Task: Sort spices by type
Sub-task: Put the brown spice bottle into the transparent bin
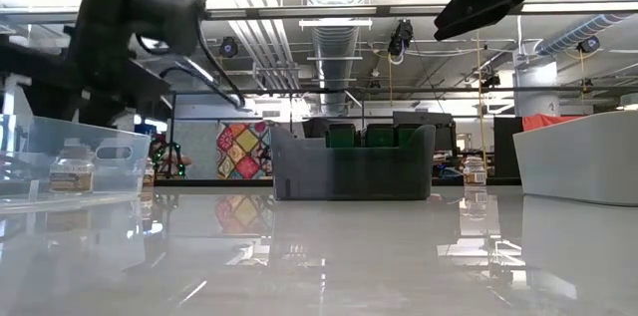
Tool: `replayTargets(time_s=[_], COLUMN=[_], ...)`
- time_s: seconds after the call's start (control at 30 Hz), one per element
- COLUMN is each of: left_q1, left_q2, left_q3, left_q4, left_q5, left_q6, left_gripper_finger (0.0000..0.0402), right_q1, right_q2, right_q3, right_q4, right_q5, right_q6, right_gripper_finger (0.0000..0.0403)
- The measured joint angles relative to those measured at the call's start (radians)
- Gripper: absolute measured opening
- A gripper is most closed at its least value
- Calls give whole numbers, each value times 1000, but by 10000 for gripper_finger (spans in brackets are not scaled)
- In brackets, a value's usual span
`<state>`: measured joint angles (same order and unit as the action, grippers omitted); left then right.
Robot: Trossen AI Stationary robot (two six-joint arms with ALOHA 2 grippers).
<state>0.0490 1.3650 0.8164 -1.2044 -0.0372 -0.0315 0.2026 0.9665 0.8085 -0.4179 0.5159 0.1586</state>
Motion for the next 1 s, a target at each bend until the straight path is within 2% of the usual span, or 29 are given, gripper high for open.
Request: replayTargets(time_s=[0.23,0.33,0.47,0.57,0.7,0.83,0.93,1.0], left_q1=[14,67,215,382,626,823,893,900], left_q2=[-122,-186,-242,-242,-182,-68,61,152], left_q3=[115,188,272,305,319,344,413,474], left_q4=[-147,-137,-95,-42,13,42,43,22], left_q5=[-2,-72,-200,-220,-217,-198,-137,-156], left_q6=[-63,-92,-112,-70,61,173,190,228], left_gripper_finger=[254,254,254,254,254,254,254,254], right_q1=[0,0,0,0,0,0,0,-9], right_q2=[0,0,0,0,0,0,0,0], right_q3=[0,0,0,0,0,5,15,19], right_q4=[4,7,23,36,34,5,-11,-12], right_q5=[0,0,0,0,0,0,0,0], right_q6=[-4,-25,-46,-48,-66,-71,-98,-128], right_gripper_finger=[366,366,366,366,366,366,366,366])
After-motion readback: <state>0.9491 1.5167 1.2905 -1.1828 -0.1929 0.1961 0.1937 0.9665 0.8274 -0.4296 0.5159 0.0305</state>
